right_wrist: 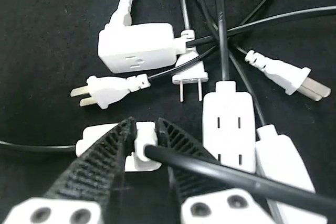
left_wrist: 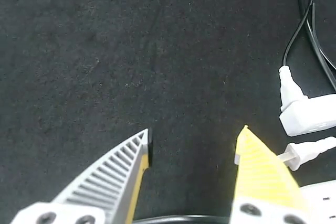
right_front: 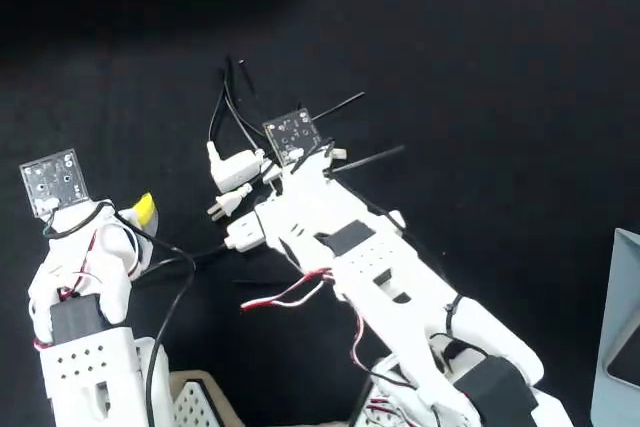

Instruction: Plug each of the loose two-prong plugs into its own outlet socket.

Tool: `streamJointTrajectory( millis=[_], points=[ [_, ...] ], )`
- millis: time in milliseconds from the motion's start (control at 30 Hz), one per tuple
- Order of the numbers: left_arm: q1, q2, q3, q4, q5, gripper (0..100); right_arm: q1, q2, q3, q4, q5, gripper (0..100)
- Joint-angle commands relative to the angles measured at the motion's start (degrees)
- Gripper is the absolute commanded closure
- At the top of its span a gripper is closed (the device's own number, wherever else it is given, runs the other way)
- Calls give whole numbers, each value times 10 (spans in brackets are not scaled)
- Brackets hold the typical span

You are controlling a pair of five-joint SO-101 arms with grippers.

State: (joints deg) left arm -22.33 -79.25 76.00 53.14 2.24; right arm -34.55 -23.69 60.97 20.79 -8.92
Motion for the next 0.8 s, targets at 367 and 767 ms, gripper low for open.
streamJointTrajectory(
  millis=[367,767],
  points=[
    [-7,-6,0,-12,5,736,-10,53,-39,-9,-6,987],
    [-7,-6,0,-12,5,736,-10,83,-52,-7,42,987]
  ],
)
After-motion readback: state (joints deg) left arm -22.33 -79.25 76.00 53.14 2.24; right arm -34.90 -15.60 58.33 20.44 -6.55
